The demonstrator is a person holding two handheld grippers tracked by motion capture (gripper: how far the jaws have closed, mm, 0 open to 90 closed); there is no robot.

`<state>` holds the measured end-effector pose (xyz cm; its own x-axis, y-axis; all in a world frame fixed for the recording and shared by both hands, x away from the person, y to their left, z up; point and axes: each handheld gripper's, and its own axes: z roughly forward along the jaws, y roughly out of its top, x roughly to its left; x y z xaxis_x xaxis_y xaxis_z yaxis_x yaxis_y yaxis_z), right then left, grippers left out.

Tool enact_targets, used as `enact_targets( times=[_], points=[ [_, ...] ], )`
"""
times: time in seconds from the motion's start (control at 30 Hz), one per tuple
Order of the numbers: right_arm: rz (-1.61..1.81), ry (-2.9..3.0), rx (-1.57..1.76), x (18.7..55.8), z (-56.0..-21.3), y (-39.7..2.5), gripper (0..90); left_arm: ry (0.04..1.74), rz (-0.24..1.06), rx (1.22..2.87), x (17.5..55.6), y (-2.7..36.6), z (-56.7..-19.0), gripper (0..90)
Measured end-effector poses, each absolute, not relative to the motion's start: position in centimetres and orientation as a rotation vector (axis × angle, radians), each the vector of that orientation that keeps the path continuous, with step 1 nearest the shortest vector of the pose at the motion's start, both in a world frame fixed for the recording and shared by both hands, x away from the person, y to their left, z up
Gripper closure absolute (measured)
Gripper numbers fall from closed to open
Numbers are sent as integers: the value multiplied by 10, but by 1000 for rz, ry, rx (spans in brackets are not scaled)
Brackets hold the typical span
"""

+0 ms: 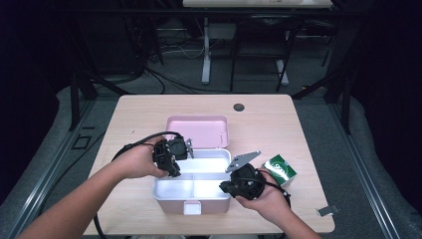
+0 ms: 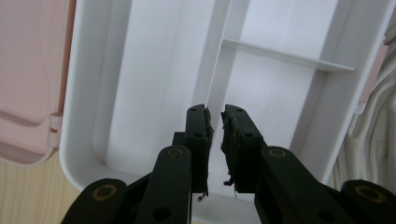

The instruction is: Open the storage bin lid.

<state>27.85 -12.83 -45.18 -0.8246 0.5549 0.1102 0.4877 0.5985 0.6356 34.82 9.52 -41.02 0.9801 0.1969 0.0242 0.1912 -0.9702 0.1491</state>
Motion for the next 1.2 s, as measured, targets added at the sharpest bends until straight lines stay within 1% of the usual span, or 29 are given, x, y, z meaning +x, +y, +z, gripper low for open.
enact_targets(
  times=[0.23,0.5,0.73,0.93,1.2],
  points=[
    [1061,2677,918,278,-443,-140,848,242,81,2987,348,83,-414,798],
    [1031,2651,944,280,-437,-150,830,176,57,2995,347,69,-420,826],
    [1027,2645,981,282,-442,-158,824,133,52,3009,345,61,-426,848],
    [1001,2648,995,283,-446,-161,819,112,37,3022,343,58,-434,896],
    [975,2641,1013,284,-450,-165,819,91,42,3044,342,55,-440,900]
  ],
)
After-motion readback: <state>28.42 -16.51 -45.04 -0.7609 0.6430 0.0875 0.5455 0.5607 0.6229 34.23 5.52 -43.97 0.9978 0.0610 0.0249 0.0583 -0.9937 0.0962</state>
